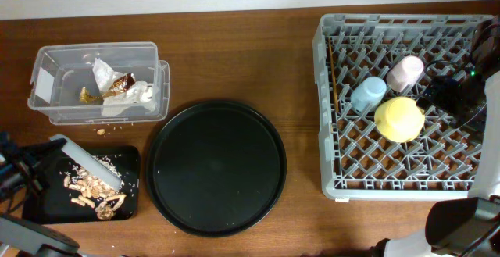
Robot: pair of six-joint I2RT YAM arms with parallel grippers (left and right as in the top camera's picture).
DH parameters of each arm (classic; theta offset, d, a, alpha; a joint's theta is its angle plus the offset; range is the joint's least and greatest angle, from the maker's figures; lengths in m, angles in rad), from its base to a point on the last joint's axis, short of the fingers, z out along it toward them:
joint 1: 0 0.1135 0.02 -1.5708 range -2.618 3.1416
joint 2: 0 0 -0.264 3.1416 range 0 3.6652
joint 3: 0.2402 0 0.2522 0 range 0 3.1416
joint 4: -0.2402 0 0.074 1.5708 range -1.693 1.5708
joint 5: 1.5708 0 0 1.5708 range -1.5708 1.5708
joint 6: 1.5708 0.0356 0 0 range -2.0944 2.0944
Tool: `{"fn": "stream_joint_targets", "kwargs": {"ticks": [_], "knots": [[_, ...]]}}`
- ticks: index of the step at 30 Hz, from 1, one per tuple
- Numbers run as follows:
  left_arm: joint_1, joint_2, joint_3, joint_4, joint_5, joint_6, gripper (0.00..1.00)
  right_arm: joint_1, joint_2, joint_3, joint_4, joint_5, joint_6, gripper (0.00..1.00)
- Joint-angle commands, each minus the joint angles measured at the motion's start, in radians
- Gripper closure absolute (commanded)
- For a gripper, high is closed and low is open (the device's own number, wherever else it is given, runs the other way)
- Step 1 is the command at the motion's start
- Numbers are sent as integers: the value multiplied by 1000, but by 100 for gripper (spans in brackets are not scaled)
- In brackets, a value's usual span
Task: Sort waste into correct bins and load items into the dishwasher rack
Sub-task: 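Carry the empty plate back and set it on the round tray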
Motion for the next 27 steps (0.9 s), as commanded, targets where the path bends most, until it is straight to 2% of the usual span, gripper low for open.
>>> {"fn": "stream_joint_targets", "kwargs": {"ticks": [1,2,11,16,20,21,23,25,27], "knots": [[4,-24,-3,-99,50,118,99,-6,-6,0,-1,5,9,1],[4,-25,-3,-71,93,150,99,-6,-6,0,-1,5,9,1],[-35,-57,-6,-99,39,145,99,-6,-6,0,-1,5,9,1],[-292,-130,-6,-98,-47,146,99,-6,-6,0,-1,5,9,2],[-635,-140,-7,-40,-82,143,99,-6,-6,0,-1,5,9,1],[-708,-140,-7,-8,-107,109,99,-6,-6,0,-1,5,9,1],[-920,-140,-7,135,-274,-121,99,-6,-6,0,-1,5,9,1],[-1125,-140,-7,272,-552,-383,99,-6,-6,0,-1,5,9,1],[-1277,-140,-7,338,-811,-570,99,-6,-6,0,-1,5,9,1]]}}
